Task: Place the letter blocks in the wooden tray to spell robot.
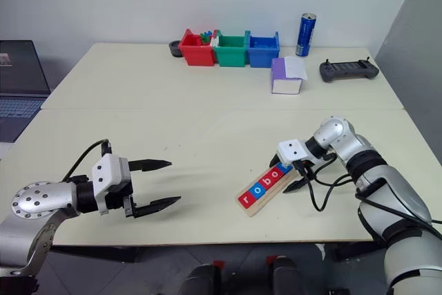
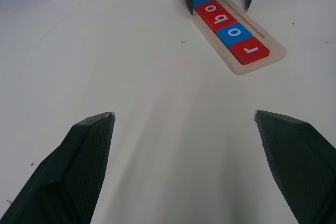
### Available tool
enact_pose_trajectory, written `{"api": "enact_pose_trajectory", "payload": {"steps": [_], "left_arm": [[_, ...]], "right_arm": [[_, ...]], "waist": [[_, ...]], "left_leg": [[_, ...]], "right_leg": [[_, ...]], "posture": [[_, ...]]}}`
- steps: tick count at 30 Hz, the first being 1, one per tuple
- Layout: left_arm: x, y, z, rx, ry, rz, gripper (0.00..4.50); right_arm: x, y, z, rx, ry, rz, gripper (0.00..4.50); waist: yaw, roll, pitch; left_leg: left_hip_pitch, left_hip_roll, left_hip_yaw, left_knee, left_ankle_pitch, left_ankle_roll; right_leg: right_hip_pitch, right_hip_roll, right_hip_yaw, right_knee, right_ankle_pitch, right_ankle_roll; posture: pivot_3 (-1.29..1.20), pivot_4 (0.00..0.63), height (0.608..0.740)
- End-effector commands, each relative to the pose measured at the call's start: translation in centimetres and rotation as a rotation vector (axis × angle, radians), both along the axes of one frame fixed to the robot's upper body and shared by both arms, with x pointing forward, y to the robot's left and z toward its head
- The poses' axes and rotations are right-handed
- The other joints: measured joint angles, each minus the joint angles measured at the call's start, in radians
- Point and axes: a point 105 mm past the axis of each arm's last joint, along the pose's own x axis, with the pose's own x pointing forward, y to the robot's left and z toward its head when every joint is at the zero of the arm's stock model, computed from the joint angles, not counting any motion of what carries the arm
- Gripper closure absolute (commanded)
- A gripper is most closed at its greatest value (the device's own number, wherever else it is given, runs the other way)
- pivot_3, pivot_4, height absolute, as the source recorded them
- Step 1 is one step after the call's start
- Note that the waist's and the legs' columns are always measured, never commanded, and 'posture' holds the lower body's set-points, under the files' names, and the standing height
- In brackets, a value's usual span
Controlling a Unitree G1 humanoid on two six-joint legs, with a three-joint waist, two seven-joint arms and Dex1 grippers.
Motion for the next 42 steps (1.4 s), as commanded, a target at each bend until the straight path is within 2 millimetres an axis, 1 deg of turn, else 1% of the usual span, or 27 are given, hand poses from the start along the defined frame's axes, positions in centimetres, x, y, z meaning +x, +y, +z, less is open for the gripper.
{"api": "enact_pose_trajectory", "payload": {"steps": [1,5,8,11,15,24,27,29,31,32,37,42], "left_arm": [[-0.3,0.0,0.9,0.002,-0.047,-0.007,0.00],[-0.5,0.1,0.7,0.001,-0.043,-0.002,0.00],[-0.4,0.3,0.6,0.002,-0.044,0.000,0.00],[-0.3,0.4,0.5,0.002,-0.045,0.002,0.00],[-0.2,0.3,0.4,0.000,-0.046,-0.001,0.00],[-0.6,0.8,0.1,0.000,-0.046,0.011,0.00],[-0.7,0.9,0.0,0.000,-0.046,0.015,0.00],[-0.7,1.0,0.0,0.001,-0.046,0.018,0.00],[-0.7,1.1,0.0,0.001,-0.047,0.019,0.00],[-0.7,1.1,0.0,0.002,-0.047,0.019,0.00],[-0.5,1.1,0.0,0.005,-0.051,0.017,0.00],[-0.4,1.3,0.0,0.006,-0.051,0.013,0.00]], "right_arm": [[-0.2,-0.5,0.9,-0.018,0.013,0.040,0.05],[-0.1,-0.4,1.3,-0.032,-0.014,0.066,0.05],[-0.1,-0.6,1.0,-0.072,-0.028,0.096,0.05],[-0.1,-0.2,0.8,-0.083,-0.025,0.105,0.05],[-0.3,0.3,-0.1,-0.116,-0.021,0.140,0.05],[-0.1,-0.4,-0.9,-0.185,0.016,0.108,0.05],[-0.1,-0.4,-1.1,-0.172,0.044,0.082,0.05],[-0.2,0.2,-1.0,-0.120,0.083,0.041,0.42],[-0.1,0.4,-0.8,-0.088,0.111,0.009,0.94],[-0.1,0.5,-0.8,-0.078,0.124,-0.005,1.07],[0.1,0.6,-0.5,-0.033,0.159,-0.059,1.07],[0.8,0.5,0.9,0.037,0.175,-0.144,1.07]], "waist": [[0.000,0.000,0.000],[0.001,0.000,0.000],[0.001,0.000,0.000],[0.001,0.000,0.000],[0.001,0.000,0.000],[-0.003,0.000,0.000],[-0.003,-0.001,0.000],[-0.003,-0.001,-0.001],[-0.003,-0.001,-0.001],[-0.003,-0.001,-0.001],[-0.003,-0.001,-0.001],[-0.002,0.000,0.000]], "left_leg": [[0.000,0.000,0.000,0.000,0.000,0.000],[0.000,0.000,0.000,0.000,0.000,0.000],[0.000,0.000,0.000,0.000,0.000,0.000],[0.000,0.000,0.000,0.000,0.000,0.000],[0.000,0.000,0.000,0.000,0.000,0.000],[0.004,0.000,0.000,0.000,0.000,0.000],[0.004,0.000,0.000,0.000,0.000,0.000],[0.004,0.000,0.000,0.000,0.000,0.000],[0.005,0.001,0.000,0.000,0.000,0.000],[0.005,0.001,0.000,0.000,0.000,0.000],[0.005,0.001,0.000,0.000,0.000,0.000],[0.004,0.001,0.000,0.000,0.000,0.000]], "right_leg": [[0.000,0.000,0.000,0.000,0.000,0.000],[0.000,0.000,0.000,0.000,0.000,0.000],[0.000,0.000,0.000,0.000,0.000,0.000],[0.000,0.000,0.000,0.000,0.000,0.000],[0.000,0.000,0.000,0.000,0.000,0.000],[0.003,0.000,0.000,0.000,-0.001,-0.001],[0.004,0.000,0.000,0.000,-0.002,-0.003],[0.004,0.000,0.000,0.000,-0.002,-0.003],[0.004,0.000,0.000,0.000,-0.002,-0.003],[0.004,0.000,0.000,0.001,-0.002,-0.003],[0.004,0.001,0.000,0.001,-0.002,-0.003],[0.003,0.001,0.000,0.001,-0.002,-0.003]], "posture": [[0.00,0.150,0.740],[0.00,0.150,0.740],[0.00,0.150,0.740],[0.00,0.150,0.740],[0.00,0.150,0.740],[0.00,0.150,0.740],[0.00,0.150,0.740],[0.00,0.150,0.740],[0.00,0.150,0.740],[0.00,0.150,0.740],[0.00,0.150,0.740],[0.00,0.150,0.740]]}}
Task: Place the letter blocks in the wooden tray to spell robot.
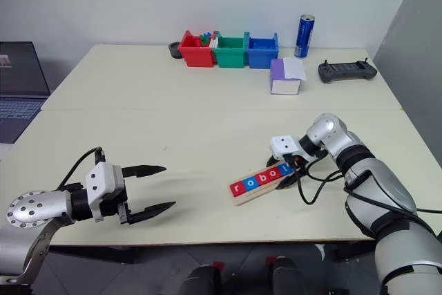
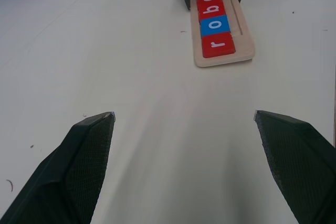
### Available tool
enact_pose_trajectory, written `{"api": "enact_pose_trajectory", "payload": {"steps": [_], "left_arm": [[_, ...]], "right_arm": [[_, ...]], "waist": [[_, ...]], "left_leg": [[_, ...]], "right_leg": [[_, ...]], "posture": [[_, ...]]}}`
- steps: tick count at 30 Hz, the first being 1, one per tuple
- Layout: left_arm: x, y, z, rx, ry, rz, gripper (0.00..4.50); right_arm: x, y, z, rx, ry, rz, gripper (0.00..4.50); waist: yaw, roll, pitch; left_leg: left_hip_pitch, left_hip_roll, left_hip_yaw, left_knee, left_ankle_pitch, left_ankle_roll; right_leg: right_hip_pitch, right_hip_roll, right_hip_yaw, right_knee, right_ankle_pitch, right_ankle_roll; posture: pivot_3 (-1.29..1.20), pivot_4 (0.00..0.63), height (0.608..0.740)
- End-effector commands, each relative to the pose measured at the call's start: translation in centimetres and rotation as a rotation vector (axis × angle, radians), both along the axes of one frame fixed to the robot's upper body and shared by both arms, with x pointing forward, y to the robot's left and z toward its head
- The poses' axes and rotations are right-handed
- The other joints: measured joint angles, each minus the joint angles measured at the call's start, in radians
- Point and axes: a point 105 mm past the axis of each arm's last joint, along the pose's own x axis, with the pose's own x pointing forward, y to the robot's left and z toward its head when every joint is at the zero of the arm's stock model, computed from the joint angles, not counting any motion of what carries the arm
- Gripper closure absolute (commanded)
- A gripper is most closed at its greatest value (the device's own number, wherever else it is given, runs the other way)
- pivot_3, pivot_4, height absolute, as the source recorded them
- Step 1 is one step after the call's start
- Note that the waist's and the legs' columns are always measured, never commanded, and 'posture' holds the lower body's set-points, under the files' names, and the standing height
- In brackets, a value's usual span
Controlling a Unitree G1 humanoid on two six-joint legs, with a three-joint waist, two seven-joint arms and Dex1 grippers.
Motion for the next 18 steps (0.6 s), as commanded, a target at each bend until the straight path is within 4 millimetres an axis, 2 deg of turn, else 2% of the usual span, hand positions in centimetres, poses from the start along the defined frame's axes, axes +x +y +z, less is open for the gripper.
{"api": "enact_pose_trajectory", "payload": {"steps": [1,4,7,12,18], "left_arm": [[0.1,0.2,1.0,0.009,-0.047,-0.008,0.00],[0.1,0.2,1.0,0.007,-0.049,-0.006,0.00],[0.1,0.0,1.0,0.003,-0.049,-0.008,0.00],[0.4,-0.5,1.1,-0.003,-0.052,-0.018,0.00],[0.6,-0.8,1.1,-0.007,-0.053,-0.029,0.00]], "right_arm": [[0.1,-0.5,1.3,0.043,0.034,-0.036,1.07],[0.8,-0.9,2.1,0.104,-0.013,-0.119,1.07],[0.9,-1.6,1.7,0.095,-0.053,-0.183,1.07],[-0.2,-2.5,0.6,0.071,-0.072,-0.272,1.07],[-1.1,-2.2,1.2,0.087,-0.130,-0.381,1.07]], "waist": [[0.000,0.000,0.000],[0.003,0.000,0.000],[0.007,0.000,0.000],[0.008,0.000,0.000],[0.009,0.000,0.000]], "left_leg": [[0.000,0.000,0.000,0.000,0.000,0.000],[-0.001,0.000,0.000,0.000,0.000,0.000],[-0.002,0.000,0.000,-0.001,0.000,0.000],[-0.005,0.000,0.000,-0.001,0.000,0.000],[-0.005,0.000,0.000,-0.001,0.000,0.000]], "right_leg": [[0.000,0.000,0.000,0.000,0.000,0.000],[-0.001,0.000,0.000,0.000,0.001,0.001],[-0.002,0.000,0.000,-0.001,0.001,0.001],[-0.004,0.000,0.000,-0.001,0.001,0.001],[-0.004,0.000,-0.001,-0.002,0.000,0.003]], "posture": [[0.00,0.150,0.740],[0.00,0.150,0.740],[0.00,0.150,0.740],[0.00,0.150,0.740],[0.00,0.150,0.740]]}}
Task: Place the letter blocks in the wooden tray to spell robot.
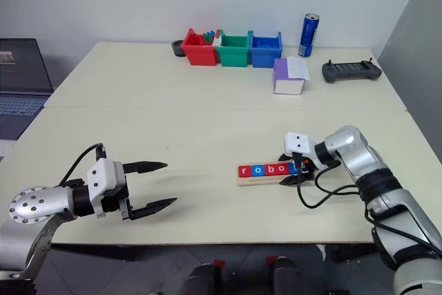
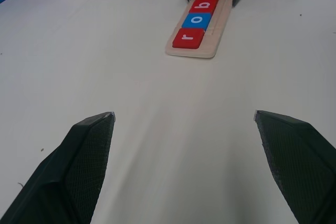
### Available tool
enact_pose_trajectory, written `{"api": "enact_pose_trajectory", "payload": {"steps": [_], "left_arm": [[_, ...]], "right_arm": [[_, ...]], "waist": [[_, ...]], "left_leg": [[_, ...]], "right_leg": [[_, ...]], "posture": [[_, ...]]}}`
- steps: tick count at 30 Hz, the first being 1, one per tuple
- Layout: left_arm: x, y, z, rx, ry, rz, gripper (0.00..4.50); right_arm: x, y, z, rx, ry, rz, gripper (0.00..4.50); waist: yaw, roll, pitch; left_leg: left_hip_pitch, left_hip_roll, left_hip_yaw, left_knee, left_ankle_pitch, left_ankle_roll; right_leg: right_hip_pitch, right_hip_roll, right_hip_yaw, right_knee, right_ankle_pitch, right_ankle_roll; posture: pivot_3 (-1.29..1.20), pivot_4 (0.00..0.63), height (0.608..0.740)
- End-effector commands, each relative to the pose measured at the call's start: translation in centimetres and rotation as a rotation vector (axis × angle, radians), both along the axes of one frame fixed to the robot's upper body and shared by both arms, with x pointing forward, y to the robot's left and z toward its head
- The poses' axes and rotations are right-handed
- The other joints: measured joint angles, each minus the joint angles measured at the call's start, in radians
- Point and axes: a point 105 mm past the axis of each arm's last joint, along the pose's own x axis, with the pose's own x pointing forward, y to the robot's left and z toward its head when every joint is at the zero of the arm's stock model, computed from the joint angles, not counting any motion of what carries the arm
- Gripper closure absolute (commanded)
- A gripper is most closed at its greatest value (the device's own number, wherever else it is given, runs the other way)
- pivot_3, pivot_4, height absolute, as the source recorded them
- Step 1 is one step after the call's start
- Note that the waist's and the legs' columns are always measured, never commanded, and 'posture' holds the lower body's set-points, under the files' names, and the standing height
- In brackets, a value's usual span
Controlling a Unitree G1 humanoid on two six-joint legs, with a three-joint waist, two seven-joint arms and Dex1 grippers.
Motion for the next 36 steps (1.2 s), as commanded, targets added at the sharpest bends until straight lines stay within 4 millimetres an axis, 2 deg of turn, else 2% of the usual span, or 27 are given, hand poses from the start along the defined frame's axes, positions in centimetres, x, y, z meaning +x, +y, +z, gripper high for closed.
{"api": "enact_pose_trajectory", "payload": {"steps": [1,9,13,17,22,33,36], "left_arm": [[0.1,-0.4,0.4,-0.007,-0.024,-0.015,0.00],[0.6,-0.6,0.4,-0.009,-0.023,-0.031,0.00],[0.8,-0.8,0.4,-0.012,-0.023,-0.039,0.00],[1.1,-0.9,0.4,-0.016,-0.027,-0.045,0.00],[1.1,-0.7,0.3,-0.016,-0.029,-0.046,0.00],[0.8,-0.6,0.1,-0.018,-0.029,-0.037,0.00],[0.9,-0.6,0.1,-0.019,-0.041,-0.032,0.00]], "right_arm": [[-0.5,0.2,1.3,0.005,-0.043,-0.056,1.07],[-1.4,0.8,1.0,0.052,-0.002,-0.181,1.07],[-2.1,1.3,1.1,0.050,-0.027,-0.127,1.07],[-2.2,1.5,1.5,0.054,-0.052,-0.064,1.07],[-2.1,1.7,1.2,0.022,-0.077,-0.021,1.07],[-1.9,2.1,-0.1,-0.046,-0.075,-0.031,1.07],[-2.0,2.4,0.1,-0.032,-0.070,-0.035,1.07]], "waist": [[0.000,0.000,0.000],[0.000,0.000,0.000],[-0.001,0.000,0.000],[-0.001,0.000,0.000],[-0.001,0.000,0.000],[-0.002,0.000,0.000],[-0.002,0.000,0.000]], "left_leg": [[0.000,0.000,0.000,0.000,0.000,0.000],[0.000,0.000,0.000,0.000,0.000,0.000],[-0.001,0.000,0.000,0.000,0.000,0.000],[-0.001,0.000,0.000,0.000,0.000,0.000],[-0.001,0.000,0.000,0.000,0.000,0.000],[-0.001,0.000,0.000,0.000,0.000,0.000],[-0.001,0.000,0.000,0.000,0.000,0.000]], "right_leg": [[0.000,0.000,0.000,0.000,0.000,0.000],[0.000,0.000,0.000,0.000,0.000,0.001],[0.000,0.000,0.000,-0.001,0.000,0.001],[0.000,0.000,0.000,-0.001,0.000,0.001],[0.000,0.000,0.000,-0.002,0.000,0.001],[0.000,0.000,0.000,-0.002,0.000,0.001],[0.000,0.000,0.000,-0.001,0.000,0.001]], "posture": [[0.00,0.150,0.740],[0.00,0.150,0.740],[0.00,0.150,0.740],[0.00,0.150,0.740],[0.00,0.150,0.740],[0.00,0.150,0.740],[0.00,0.150,0.740]]}}
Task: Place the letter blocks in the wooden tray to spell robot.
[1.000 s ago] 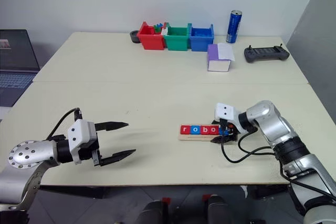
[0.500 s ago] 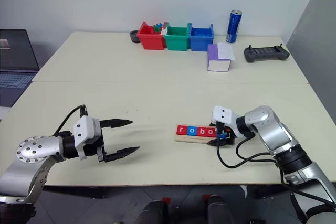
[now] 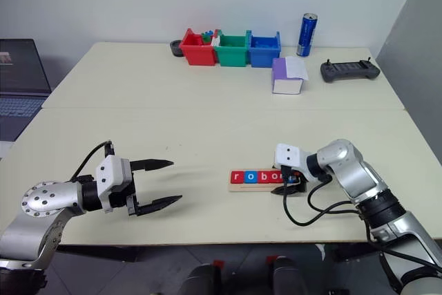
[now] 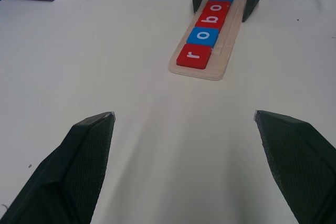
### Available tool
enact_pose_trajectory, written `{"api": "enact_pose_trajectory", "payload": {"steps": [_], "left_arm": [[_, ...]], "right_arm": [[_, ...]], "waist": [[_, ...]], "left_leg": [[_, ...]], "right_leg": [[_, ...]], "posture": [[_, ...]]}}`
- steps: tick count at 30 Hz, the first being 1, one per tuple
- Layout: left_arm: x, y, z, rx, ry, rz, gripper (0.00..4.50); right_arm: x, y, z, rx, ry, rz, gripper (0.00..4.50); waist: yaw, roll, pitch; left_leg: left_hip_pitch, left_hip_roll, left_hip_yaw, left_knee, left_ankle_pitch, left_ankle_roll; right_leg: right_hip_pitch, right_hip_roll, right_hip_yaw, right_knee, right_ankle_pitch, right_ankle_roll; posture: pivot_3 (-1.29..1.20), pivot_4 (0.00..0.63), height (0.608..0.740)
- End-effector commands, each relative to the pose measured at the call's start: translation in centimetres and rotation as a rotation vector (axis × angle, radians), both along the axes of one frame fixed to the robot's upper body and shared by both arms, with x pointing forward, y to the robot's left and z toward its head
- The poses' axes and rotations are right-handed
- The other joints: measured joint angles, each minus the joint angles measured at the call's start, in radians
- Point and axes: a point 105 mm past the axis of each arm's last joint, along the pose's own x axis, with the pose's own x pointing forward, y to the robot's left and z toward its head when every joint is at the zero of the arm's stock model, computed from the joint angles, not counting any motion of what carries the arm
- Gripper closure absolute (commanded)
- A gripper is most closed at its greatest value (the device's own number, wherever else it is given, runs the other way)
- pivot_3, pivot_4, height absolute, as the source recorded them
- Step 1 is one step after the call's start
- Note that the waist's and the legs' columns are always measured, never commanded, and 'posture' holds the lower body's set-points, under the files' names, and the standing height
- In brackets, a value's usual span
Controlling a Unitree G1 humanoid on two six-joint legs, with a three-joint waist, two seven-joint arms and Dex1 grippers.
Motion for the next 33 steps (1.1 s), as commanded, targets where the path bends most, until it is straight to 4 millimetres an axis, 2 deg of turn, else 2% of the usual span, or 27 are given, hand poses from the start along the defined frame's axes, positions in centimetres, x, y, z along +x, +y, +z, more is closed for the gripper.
{"api": "enact_pose_trajectory", "payload": {"steps": [1,2,4,6,11,14,20,25,29,33], "left_arm": [[0.1,-0.1,0.7,0.000,-0.051,0.001,0.00],[0.1,-0.1,0.8,0.000,-0.052,0.001,0.00],[0.2,-0.2,0.8,-0.001,-0.052,0.001,0.00],[0.3,-0.2,0.8,-0.001,-0.053,0.000,0.00],[0.5,-0.3,0.9,0.001,-0.053,-0.004,0.00],[0.6,-0.3,1.1,0.003,-0.056,-0.008,0.00],[0.7,-0.1,1.5,0.016,-0.070,-0.006,0.00],[0.8,-0.2,1.6,0.029,-0.055,0.006,0.00],[0.7,-0.6,2.3,0.004,-0.058,-0.003,0.00],[0.8,-0.2,3.0,0.043,-0.067,0.017,0.00]], "right_arm": [[0.1,0.4,0.7,0.008,-0.013,-0.001,1.07],[0.0,0.5,0.8,0.011,-0.012,-0.001,1.07],[0.1,0.6,1.2,0.024,-0.020,-0.007,0.35],[-0.2,0.8,1.4,0.032,-0.012,0.007,0.05],[-0.5,0.7,1.9,0.015,-0.028,0.031,0.05],[-0.3,0.2,3.1,0.014,-0.064,0.021,0.05],[-0.5,-0.9,7.9,0.095,-0.127,0.009,0.05],[-0.6,-5.4,8.8,0.141,-0.117,-0.108,0.05],[-2.4,-9.7,9.3,0.187,-0.109,-0.191,0.05],[-4.4,-13.4,11.4,0.240,-0.137,-0.246,0.05]], "waist": [[0.000,0.000,0.000],[0.000,0.000,0.000],[0.000,0.000,0.000],[0.000,0.000,0.000],[0.001,0.000,0.000],[0.001,0.000,0.000],[0.002,0.000,0.000],[0.005,0.000,0.000],[0.013,-0.001,0.000],[0.006,-0.001,0.000]], "left_leg": [[0.000,0.000,0.000,0.000,0.000,0.000],[0.000,0.000,0.000,0.000,0.000,0.000],[0.000,0.000,0.000,0.000,0.000,0.000],[0.000,0.000,0.000,0.000,0.000,0.000],[-0.001,0.000,0.000,0.000,0.000,0.000],[-0.001,0.000,0.000,0.000,0.000,0.000],[-0.001,0.000,0.000,0.000,0.000,0.000],[-0.002,0.000,0.000,0.000,0.000,0.000],[-0.003,-0.001,0.000,0.000,0.000,0.000],[-0.002,-0.001,0.001,0.000,0.000,0.000]], "right_leg": [[0.000,0.000,0.000,0.000,0.000,0.000],[0.000,0.000,0.000,0.000,0.000,0.000],[0.000,0.000,0.000,0.000,0.000,0.000],[0.000,0.000,0.000,0.000,0.000,0.000],[0.000,0.000,0.000,0.000,0.000,0.001],[0.000,0.000,0.000,-0.001,0.000,0.001],[-0.001,0.000,0.000,-0.001,0.000,0.001],[0.000,0.000,0.000,-0.002,0.000,0.001],[0.000,-0.001,-0.001,-0.003,0.000,0.001],[0.000,-0.001,0.000,-0.003,0.000,0.001]], "posture": [[0.00,0.150,0.740],[0.00,0.150,0.740],[0.00,0.150,0.740],[0.00,0.150,0.740],[0.00,0.150,0.740],[0.00,0.150,0.740],[0.00,0.150,0.740],[0.00,0.150,0.740],[0.00,0.150,0.740],[0.00,0.150,0.740]]}}
